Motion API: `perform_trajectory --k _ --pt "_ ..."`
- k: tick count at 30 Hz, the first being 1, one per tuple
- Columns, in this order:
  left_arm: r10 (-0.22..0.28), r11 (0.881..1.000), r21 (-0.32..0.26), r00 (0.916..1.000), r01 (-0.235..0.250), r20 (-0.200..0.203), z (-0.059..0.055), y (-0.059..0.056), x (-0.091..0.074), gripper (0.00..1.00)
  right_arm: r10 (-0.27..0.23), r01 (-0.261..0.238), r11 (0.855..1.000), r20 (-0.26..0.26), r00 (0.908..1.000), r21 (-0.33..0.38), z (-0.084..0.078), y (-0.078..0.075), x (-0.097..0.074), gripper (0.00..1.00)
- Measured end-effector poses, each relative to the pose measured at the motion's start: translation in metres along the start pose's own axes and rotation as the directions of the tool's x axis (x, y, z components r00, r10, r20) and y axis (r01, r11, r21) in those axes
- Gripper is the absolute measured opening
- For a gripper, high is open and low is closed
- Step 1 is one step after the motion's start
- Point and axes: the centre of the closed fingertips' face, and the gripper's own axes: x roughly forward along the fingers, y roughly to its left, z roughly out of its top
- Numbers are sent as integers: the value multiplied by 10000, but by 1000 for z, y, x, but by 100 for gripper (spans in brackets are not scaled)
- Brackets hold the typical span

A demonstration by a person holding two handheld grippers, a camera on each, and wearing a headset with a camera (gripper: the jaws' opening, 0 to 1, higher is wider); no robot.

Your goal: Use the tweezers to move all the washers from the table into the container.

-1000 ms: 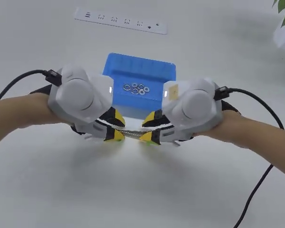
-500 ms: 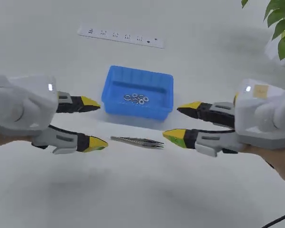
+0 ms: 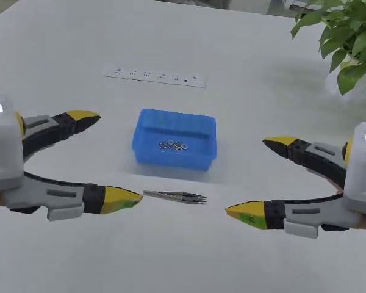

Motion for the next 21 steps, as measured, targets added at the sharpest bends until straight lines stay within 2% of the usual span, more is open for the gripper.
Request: perform_trajectory --k 6,8,9,11,15,18,21 --pt "2 10000 -29 10000 -3 -97 3 -12 -9 100 -129 127 9998 -159 9998 -152 -7 6 -9 100" --pt "-19 10000 -55 10000 19 -27 6 -16 -11 100 -151 145 9996 -245 9996 -238 -9 7 -12 100" --pt "-28 9999 -127 9999 29 151 9 -18 -11 100 -150 145 9997 -301 9994 -174 -10 7 -12 100" --pt "69 9998 -199 9997 -64 247 11 -20 -12 100 -238 236 9997 -209 9995 -105 -8 7 -14 100" --pt "180 9998 -116 9998 -179 72 8 -22 -14 100 -316 314 9994 -154 9994 -132 -6 6 -16 100" --pt "227 9997 4 9997 -227 -54 8 -24 -16 100 -230 230 9997 59 9997 122 -3 7 -16 100" --pt "287 9996 36 9996 -287 -9 11 -27 -19 100 -214 214 9998 -35 9998 13 -4 7 -16 100"
